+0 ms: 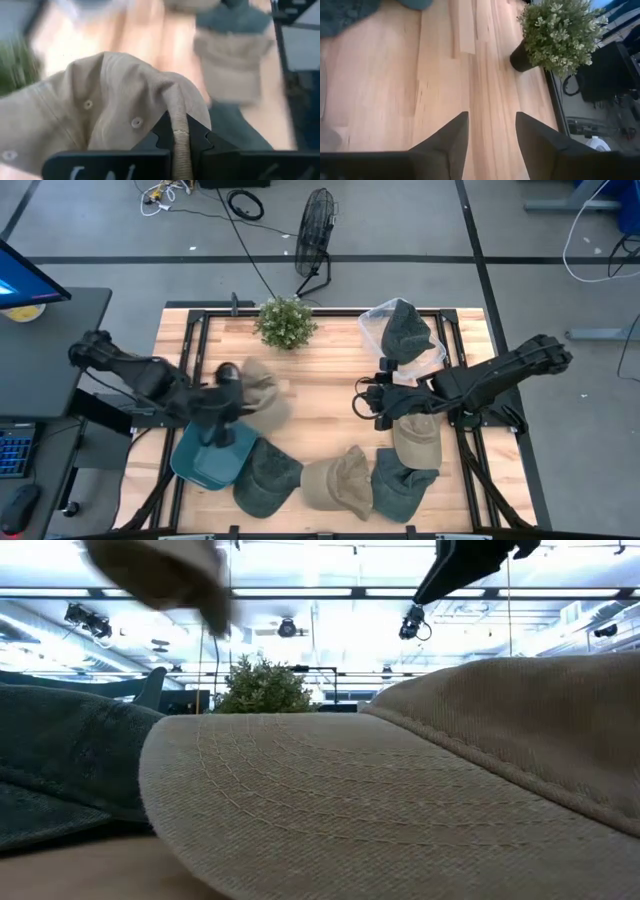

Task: Pick & Place hat
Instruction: Put the top left brown cap into the blue bin, then put the left brown cap into the blue bin

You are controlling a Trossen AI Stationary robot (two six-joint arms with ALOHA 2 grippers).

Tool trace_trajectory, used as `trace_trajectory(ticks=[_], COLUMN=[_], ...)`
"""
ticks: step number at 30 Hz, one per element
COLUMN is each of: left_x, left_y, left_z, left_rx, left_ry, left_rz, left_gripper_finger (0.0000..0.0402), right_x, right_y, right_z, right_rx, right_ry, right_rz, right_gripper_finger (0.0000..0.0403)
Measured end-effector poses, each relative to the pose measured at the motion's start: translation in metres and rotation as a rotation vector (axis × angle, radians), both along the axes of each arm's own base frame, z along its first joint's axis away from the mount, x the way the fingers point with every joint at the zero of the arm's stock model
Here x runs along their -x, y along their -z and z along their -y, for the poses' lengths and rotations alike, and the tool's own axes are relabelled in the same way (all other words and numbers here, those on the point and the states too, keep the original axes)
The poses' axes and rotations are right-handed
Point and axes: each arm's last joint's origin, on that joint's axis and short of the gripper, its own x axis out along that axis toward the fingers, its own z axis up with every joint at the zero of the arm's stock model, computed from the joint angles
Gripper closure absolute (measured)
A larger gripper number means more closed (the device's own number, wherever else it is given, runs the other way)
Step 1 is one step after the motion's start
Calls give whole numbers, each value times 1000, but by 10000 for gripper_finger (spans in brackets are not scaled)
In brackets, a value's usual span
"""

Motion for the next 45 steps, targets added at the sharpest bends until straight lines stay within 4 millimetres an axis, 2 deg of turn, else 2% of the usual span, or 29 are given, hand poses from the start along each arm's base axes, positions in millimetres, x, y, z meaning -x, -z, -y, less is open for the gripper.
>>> trace_trajectory(ticks=[5,12,20,25,28,32,35,40,45], left_x=[32,41,39,35,35,35,34,27,21], left_y=[10,55,111,140,150,151,141,101,62], left_z=[12,31,25,28,29,28,31,37,39], left_rx=[197,200,140,170,191,182,193,231,196], left_ry=[-178,-208,-435,-404,-380,-379,-346,-261,-211], left_rz=[-243,-363,-302,-285,-287,-294,-313,-264,-104], left_gripper_finger=[390,388,379,368,350,307,272,234,229], right_x=[-2,-3,-3,-3,-3,-4,-5,-11,-23], right_y=[2,3,3,3,2,2,3,5,22], right_z=[-1,-1,-1,-1,-1,-1,-2,-8,-19], right_rx=[3,4,4,9,25,10,-60,-215,-348], right_ry=[-2,-3,-4,-8,-23,-48,-104,-235,-364], right_rz=[-5,-5,-4,-7,-14,-19,-25,-34,-114], right_gripper_finger=[241,241,241,241,241,241,241,241,233])
